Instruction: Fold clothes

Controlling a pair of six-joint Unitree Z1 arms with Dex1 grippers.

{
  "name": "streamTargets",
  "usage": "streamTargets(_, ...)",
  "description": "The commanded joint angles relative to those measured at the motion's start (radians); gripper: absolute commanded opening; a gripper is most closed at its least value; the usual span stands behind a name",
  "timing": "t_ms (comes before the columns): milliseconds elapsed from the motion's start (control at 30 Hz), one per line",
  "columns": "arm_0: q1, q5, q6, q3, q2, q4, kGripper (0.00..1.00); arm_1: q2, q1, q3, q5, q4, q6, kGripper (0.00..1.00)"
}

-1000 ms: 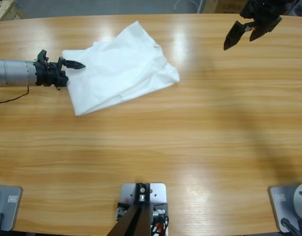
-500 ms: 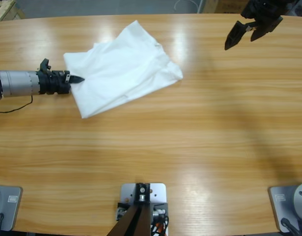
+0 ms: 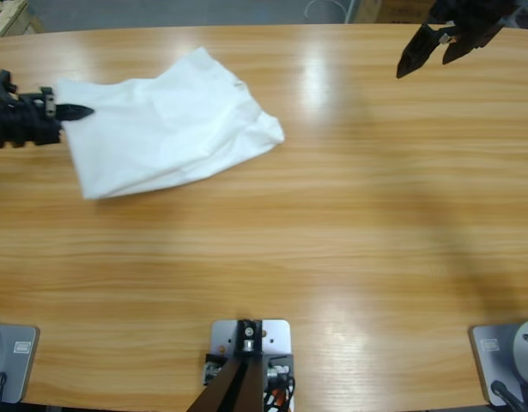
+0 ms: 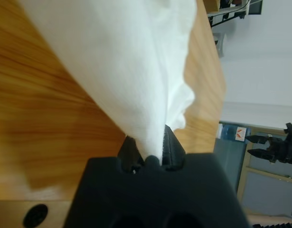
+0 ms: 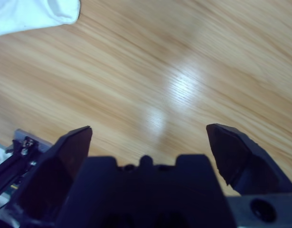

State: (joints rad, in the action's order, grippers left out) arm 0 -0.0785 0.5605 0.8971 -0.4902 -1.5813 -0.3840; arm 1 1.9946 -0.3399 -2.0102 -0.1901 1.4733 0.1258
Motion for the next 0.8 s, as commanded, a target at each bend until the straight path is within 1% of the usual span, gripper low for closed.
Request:
streamTargets(33, 0.033, 0.006, -0.062, -0.25, 0.181, 0.439, 0.0, -0.025, -0.006, 0.054, -0.038, -0.014, 0.017, 0.987)
streamTargets(133, 0.021, 0.006, -0.071, -0.388, 0.176, 0.595, 0.0, -0.025, -0.01, 0.058, -0.05, -0.02, 0.019, 0.987)
streamTargets(200, 0.02, 0.004, -0.078, -0.436, 0.167, 0.664, 0.0, -0.025, -0.01, 0.063, -0.058, -0.026, 0.022, 0.987)
streamTargets(300, 0.02, 0.001, -0.083, -0.431, 0.146, 0.722, 0.0, -0.03, -0.01, 0.087, -0.068, -0.039, 0.024, 0.987)
streamTargets(433, 0.017, -0.007, -0.087, -0.392, 0.131, 0.749, 0.0, -0.017, -0.013, 0.112, -0.096, -0.045, 0.028, 0.987)
streamTargets(533, 0.014, -0.005, -0.087, -0.387, 0.089, 0.772, 0.0, 0.0, -0.024, 0.114, -0.106, -0.045, 0.029, 0.987)
streamTargets(633, -0.006, -0.006, -0.087, -0.405, 0.025, 0.777, 0.0, 0.013, -0.04, 0.117, -0.108, -0.045, 0.029, 0.987)
streamTargets(800, -0.05, -0.012, -0.089, -0.481, -0.088, 0.808, 0.0, 0.025, -0.042, 0.119, -0.109, -0.045, 0.034, 0.987)
